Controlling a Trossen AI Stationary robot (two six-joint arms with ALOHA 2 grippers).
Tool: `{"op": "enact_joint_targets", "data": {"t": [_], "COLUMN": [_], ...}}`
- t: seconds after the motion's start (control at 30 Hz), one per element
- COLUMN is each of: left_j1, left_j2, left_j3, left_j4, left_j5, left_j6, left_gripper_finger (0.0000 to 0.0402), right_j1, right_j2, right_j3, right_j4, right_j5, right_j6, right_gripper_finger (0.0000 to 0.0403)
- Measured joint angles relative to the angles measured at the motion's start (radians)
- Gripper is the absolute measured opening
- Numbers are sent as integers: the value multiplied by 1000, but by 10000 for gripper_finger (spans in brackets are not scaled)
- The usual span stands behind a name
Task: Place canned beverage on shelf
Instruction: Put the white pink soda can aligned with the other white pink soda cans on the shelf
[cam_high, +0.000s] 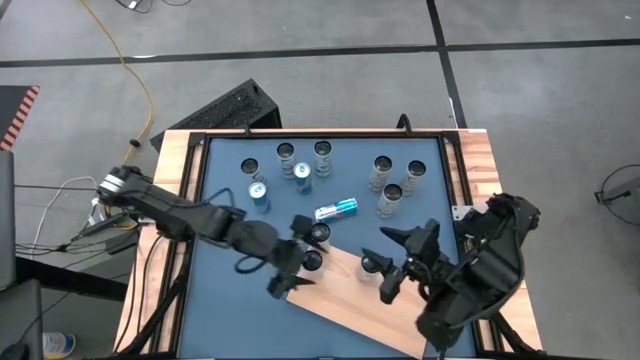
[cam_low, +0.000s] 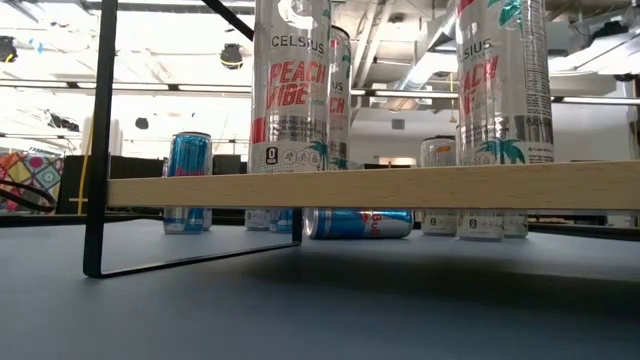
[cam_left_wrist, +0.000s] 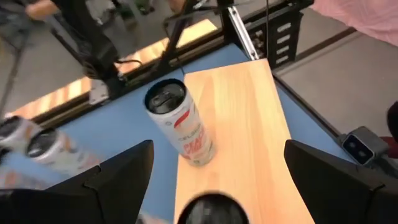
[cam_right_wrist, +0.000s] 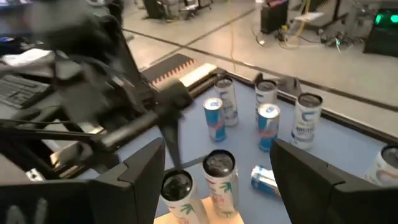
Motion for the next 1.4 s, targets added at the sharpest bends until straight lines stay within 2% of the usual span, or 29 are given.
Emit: {"op": "enact_joint_targets", "data": {"t": [0.17, 0.23, 0.33, 0.4, 0.57, 0.67, 0.9, 1.07, 1.4], "left_j1": [24, 18, -8, -31, -103, -146, -220, -251, -294], "left_j2": [80, 74, 30, -16, -147, -207, -276, -302, -313], "left_j3": [98, 135, 194, 232, 247, 247, 247, 246, 245], "left_j4": [-68, -134, -253, -318, -401, -417, -456, -523, -659], "left_j5": [33, 34, 11, -17, -95, -148, -242, -266, -290], "left_j6": [-3, 2, 6, -2, -49, -84, -119, -148, -215], "left_gripper_finger": [348, 348, 348, 348, 348, 348, 348, 348, 348], "right_j1": [21, 22, 11, -2, -52, -91, -181, -227, -288], "right_j2": [0, 0, 0, 0, 3, 12, 23, 22, 22], "right_j3": [9, 9, 9, 9, 9, 9, 7, 7, -2], "right_j4": [-1, -1, -1, 2, 27, 20, 22, 2, 0], "right_j5": [-7, -55, -155, -184, -275, -340, -407, -642, -949], "right_j6": [-89, -143, -232, -312, -432, -438, -453, -397, -278], "right_gripper_finger": [269, 269, 269, 269, 269, 269, 269, 269, 269]}}
